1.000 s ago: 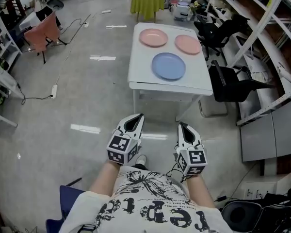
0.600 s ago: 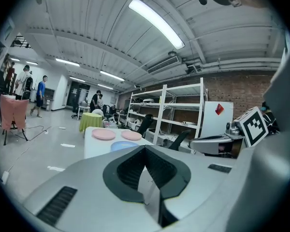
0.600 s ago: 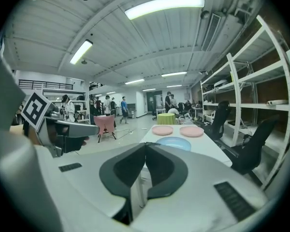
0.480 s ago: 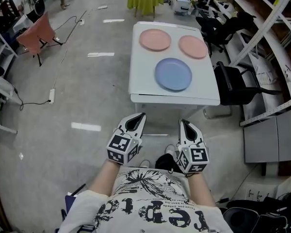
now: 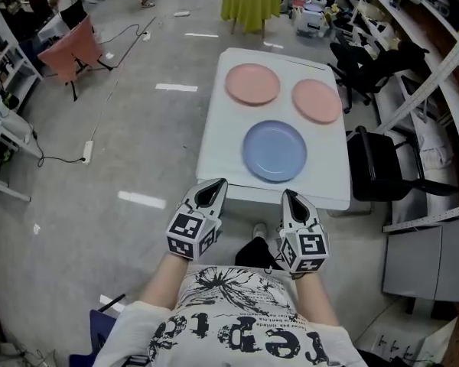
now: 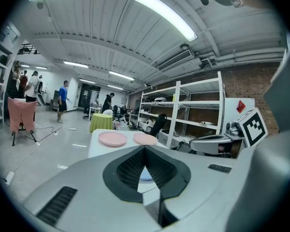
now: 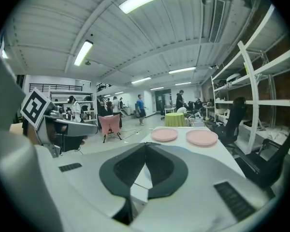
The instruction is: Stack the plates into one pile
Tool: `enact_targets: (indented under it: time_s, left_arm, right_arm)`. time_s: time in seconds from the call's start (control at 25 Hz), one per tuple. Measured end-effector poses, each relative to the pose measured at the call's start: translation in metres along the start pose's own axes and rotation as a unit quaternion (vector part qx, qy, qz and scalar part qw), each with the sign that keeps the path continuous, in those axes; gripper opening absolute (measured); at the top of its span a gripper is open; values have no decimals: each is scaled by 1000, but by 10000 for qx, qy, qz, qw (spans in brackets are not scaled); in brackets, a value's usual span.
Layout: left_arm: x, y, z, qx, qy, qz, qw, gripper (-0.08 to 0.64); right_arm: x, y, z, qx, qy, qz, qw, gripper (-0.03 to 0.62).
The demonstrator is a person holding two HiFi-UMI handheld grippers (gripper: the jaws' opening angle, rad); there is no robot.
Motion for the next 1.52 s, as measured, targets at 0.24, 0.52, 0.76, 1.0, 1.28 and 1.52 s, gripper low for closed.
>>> enact_targets:
  time_s: [0.24, 0.52, 0.76, 1.0, 1.28, 1.52]
  left_arm:
    - [119, -7, -17, -55, -12, -400, 9992, 15]
    - [233, -21, -11, -160, -20, -820, 9965, 15]
    - [288, -47, -8, -226, -135, -1055, 9941, 15]
    - [327, -91, -5, -290, -257, -1138, 9927, 15]
    - [376, -156, 1, -331, -367, -1302, 9903, 15]
    - [403, -224, 19, -419, -635, -1435, 9867, 15]
  right_arm:
    - [81, 99, -25, -3, -50, -396, 9992, 8]
    - [164, 196, -32, 5, -149, -661, 9977, 8]
    - [227, 233, -34, 76, -278, -789, 9965, 8]
    - [290, 246, -30, 101, -449, -788, 9958, 8]
    - [371, 256, -21, 193, -634, -703, 9953, 8]
    - [441, 242, 0, 102, -1087, -804, 9908, 42]
Point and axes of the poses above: the fingertips, and each gripper's own axes: x forward along the fingers, y to its right, z out of its underside, the point moved 1 cm from there along -x, backward along the fingers, and after that the axes turned 12 degrees about y, right-handed, at the moved point
